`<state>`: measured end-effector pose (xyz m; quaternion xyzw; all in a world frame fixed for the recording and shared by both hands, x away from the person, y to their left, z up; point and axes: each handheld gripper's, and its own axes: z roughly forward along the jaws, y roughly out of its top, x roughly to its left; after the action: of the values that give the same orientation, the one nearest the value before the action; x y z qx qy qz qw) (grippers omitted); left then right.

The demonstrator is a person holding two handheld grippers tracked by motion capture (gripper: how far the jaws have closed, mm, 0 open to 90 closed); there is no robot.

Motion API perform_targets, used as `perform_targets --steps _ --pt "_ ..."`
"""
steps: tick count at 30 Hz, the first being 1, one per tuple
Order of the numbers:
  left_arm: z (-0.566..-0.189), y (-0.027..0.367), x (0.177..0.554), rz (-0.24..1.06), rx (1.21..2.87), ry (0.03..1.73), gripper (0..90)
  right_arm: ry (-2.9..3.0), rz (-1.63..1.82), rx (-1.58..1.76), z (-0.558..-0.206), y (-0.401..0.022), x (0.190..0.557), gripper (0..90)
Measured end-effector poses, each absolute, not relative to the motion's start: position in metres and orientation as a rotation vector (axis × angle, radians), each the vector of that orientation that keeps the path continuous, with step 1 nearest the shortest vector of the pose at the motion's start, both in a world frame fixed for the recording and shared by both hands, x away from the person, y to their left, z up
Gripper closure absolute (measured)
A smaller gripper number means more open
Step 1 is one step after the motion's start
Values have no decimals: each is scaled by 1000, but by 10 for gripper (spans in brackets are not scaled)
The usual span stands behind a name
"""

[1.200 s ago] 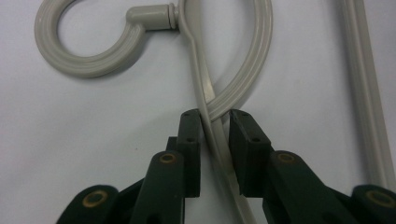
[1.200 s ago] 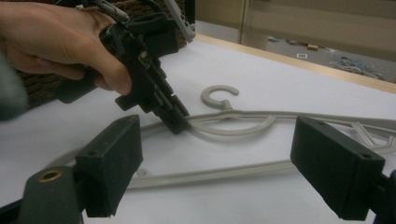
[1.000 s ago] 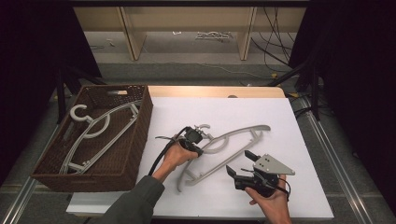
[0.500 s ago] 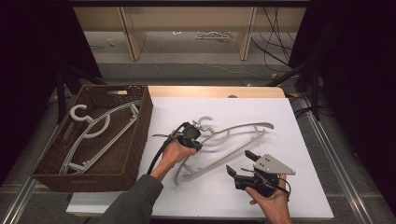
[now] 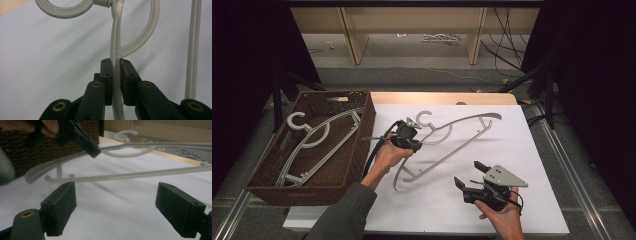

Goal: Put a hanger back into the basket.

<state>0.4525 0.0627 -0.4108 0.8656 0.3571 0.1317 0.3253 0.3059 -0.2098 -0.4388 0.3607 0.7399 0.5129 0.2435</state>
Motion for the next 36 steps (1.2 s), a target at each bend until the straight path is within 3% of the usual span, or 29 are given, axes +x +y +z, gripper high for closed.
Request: perform_targets --steps 24,36 --pt "-329 119 449 481 2155 961 815 2025 1403 988 -439 -210 306 179" --pt "-298 181 443 585 2099 1053 815 2023 1399 992 -439 -210 306 178"
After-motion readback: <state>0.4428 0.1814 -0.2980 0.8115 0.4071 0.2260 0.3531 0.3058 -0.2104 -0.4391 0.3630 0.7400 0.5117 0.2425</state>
